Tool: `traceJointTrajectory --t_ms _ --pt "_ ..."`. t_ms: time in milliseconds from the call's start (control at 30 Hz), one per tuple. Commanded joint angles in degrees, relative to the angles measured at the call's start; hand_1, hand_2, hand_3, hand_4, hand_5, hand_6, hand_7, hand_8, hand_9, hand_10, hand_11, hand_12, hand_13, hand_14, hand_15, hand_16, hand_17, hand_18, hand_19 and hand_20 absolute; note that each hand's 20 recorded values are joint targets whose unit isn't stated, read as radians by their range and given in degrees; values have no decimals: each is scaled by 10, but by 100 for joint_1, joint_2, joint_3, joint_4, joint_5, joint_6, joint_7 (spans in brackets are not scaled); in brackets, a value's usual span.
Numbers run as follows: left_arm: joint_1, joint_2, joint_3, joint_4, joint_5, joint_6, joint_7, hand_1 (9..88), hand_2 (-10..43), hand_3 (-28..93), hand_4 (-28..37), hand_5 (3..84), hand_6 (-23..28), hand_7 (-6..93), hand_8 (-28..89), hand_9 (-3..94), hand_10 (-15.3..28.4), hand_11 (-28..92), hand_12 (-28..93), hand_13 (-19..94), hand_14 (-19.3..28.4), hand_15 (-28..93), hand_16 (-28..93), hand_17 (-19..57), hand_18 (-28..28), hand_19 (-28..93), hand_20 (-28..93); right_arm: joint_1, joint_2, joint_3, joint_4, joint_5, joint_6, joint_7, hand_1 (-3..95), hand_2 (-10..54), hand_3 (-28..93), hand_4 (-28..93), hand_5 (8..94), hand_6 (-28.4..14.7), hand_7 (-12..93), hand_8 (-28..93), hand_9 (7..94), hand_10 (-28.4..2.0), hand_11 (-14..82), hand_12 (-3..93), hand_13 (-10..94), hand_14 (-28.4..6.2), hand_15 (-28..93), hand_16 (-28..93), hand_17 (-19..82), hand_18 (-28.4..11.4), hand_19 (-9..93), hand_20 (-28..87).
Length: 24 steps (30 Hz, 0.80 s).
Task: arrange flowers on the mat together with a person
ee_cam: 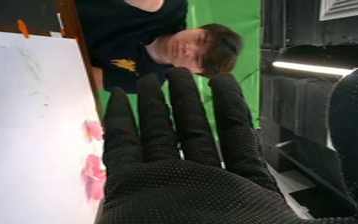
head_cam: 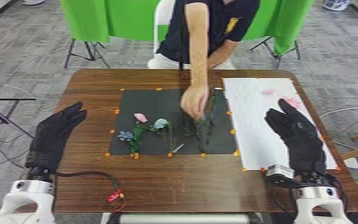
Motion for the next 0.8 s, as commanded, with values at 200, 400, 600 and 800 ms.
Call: traceJointTrajectory --t_ms 200,400,600,800 --pt "-1 -24 -8 48 -41 -34 -19 235 53 628 -235 463 69 59 -45 435 149 130 123 299 160 73 25 30 108 47 130 -15 -4 -16 -5 -73 -12 -55 144 -58 804 -168 416 -19 103 -94 458 -152 53 119 339 -131 106 133 205 -123 27 285" --pt "30 -27 -6 38 -56 -14 -17 237 55 625 -235 463 69 58 -46 434 149 129 123 298 160 72 25 30 108 47 130 -28 4 -19 -4 -67 27 -38 150 -60 802 -170 419 -19 105 -95 460 -152 54 119 344 -134 109 134 206 -123 27 285" --pt "22 -59 -35 43 -47 -38 -41 236 55 625 -233 462 69 57 -46 433 149 128 121 297 160 72 25 30 108 47 130 -14 17 -34 5 -86 37 -16 150 -60 801 -170 421 -20 106 -95 461 -152 54 120 349 -134 110 136 209 -123 28 287" --pt "29 -86 -44 40 -37 -51 -53 236 56 623 -232 461 69 57 -45 432 148 128 121 296 158 72 24 30 108 47 130 -15 21 -28 8 -115 28 -19 152 -62 801 -170 425 -20 109 -95 463 -152 55 122 352 -133 112 139 211 -125 32 289"
